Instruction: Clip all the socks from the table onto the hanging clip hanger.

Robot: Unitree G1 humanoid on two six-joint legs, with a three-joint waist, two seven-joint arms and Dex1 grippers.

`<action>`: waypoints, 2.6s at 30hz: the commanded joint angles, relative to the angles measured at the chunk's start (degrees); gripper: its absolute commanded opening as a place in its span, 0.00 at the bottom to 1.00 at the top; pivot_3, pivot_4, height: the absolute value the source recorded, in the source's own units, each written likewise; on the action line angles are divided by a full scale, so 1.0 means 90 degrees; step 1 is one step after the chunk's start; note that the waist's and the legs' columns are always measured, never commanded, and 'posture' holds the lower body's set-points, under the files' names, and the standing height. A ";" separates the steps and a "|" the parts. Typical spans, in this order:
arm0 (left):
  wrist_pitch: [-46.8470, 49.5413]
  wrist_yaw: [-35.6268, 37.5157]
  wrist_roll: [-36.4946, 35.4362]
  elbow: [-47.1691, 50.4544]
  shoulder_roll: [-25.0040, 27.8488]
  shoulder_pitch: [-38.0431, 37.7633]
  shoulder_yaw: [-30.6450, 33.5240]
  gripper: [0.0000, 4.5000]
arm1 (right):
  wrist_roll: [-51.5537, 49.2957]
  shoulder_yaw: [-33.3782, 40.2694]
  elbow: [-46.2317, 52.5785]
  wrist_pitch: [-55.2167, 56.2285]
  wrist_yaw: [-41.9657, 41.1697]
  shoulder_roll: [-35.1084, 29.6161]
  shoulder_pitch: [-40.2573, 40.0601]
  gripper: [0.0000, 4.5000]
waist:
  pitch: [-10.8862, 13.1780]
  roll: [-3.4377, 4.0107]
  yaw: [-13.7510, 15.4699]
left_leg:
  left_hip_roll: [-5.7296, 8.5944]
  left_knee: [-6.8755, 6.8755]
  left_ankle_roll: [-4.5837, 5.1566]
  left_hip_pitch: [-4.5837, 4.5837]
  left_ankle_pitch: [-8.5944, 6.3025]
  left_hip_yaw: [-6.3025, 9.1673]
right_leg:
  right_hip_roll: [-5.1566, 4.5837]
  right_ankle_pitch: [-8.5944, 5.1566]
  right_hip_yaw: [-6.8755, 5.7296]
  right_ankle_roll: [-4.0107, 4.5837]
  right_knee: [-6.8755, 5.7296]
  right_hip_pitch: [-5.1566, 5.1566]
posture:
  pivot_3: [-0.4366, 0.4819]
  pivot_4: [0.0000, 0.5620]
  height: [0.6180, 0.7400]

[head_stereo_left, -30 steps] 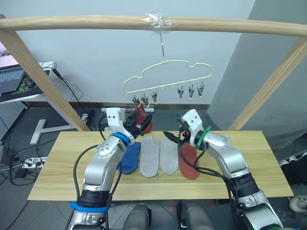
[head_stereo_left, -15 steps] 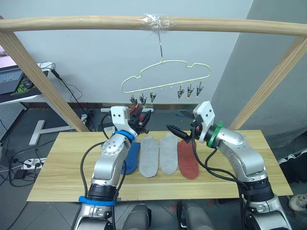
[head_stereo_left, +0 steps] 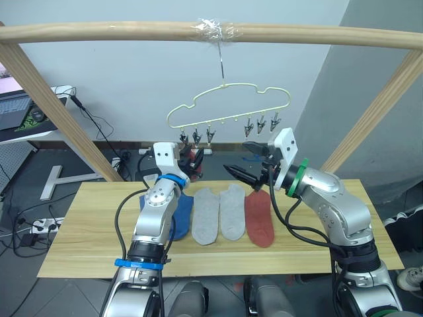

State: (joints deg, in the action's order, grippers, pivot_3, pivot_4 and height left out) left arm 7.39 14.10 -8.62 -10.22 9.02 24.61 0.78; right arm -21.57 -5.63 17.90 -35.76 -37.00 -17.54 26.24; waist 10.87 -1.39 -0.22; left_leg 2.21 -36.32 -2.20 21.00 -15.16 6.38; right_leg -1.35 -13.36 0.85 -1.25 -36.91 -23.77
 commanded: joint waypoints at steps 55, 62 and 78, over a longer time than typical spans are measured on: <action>-0.1106 -0.0236 0.0449 -0.0806 -0.0211 0.0744 0.0112 0.01 | -0.0038 0.0051 0.0012 0.0165 0.0142 -0.0053 0.0151 1.00 | -0.0001 0.0000 -0.0010 | 0.0001 -0.0041 0.0001 0.0001 0.0000 -0.0011 | 0.0001 0.0008 -0.0001 0.0004 -0.0021 0.0005 | 0.46 0.28 1.00; -0.1072 -0.0208 0.0423 -0.0778 -0.0215 0.0744 0.0108 0.00 | -0.0034 0.0035 0.0007 0.0169 0.0151 -0.0034 0.0157 1.00 | 0.0000 0.0000 -0.0011 | 0.0001 -0.0056 0.0003 0.0001 -0.0001 -0.0010 | 0.0003 0.0009 -0.0001 -0.0006 -0.0023 0.0012 | 0.46 0.29 1.00; -0.0947 -0.0291 0.0456 -0.0671 -0.0163 0.0627 0.0161 0.00 | 0.1486 -0.0535 -0.2398 0.1264 0.0780 -0.0212 -0.0503 1.00 | -0.0002 -0.0003 -0.0001 | 0.0004 -0.0064 0.0004 -0.0009 -0.0001 -0.0015 | 0.0003 0.0012 0.0004 -0.0004 -0.0021 0.0026 | 0.47 0.29 1.00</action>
State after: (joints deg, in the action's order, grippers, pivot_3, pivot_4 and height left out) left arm -1.27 11.84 -4.68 -17.59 7.56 30.31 2.20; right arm -9.90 -10.87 -1.99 -27.62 -30.89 -19.40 20.58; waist 10.85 -1.41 -0.23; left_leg 2.24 -36.90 -2.16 20.92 -15.17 6.23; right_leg -1.32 -13.25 0.89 -1.29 -37.10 -23.54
